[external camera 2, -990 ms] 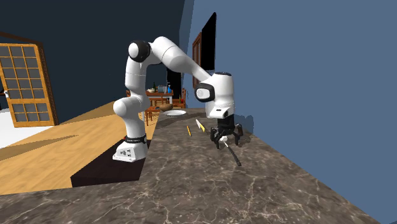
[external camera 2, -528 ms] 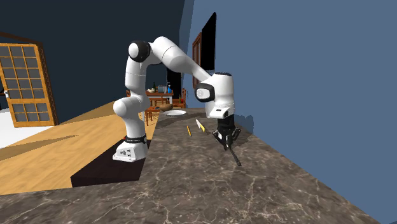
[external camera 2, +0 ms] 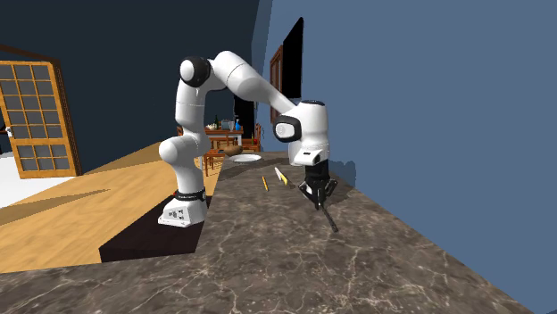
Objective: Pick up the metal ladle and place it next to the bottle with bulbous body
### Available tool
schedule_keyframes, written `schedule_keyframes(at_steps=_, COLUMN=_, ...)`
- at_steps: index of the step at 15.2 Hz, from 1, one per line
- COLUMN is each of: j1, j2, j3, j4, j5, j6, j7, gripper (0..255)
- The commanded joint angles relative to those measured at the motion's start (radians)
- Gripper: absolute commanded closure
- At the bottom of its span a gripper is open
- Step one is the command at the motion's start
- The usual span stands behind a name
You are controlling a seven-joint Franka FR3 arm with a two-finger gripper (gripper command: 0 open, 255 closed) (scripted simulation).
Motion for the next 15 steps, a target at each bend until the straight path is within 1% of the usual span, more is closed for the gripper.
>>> schedule_keyframes(at_steps=1, j1=0.001, j2=-0.01, j3=-0.001, j4=0.008, j5=-0.004, j6=-0.018, j7=0.004, gripper=255)
schedule_keyframes(at_steps=15, j1=0.003, j2=-0.097, j3=-0.007, j4=0.094, j5=-0.036, j6=-0.188, j7=0.036, gripper=255)
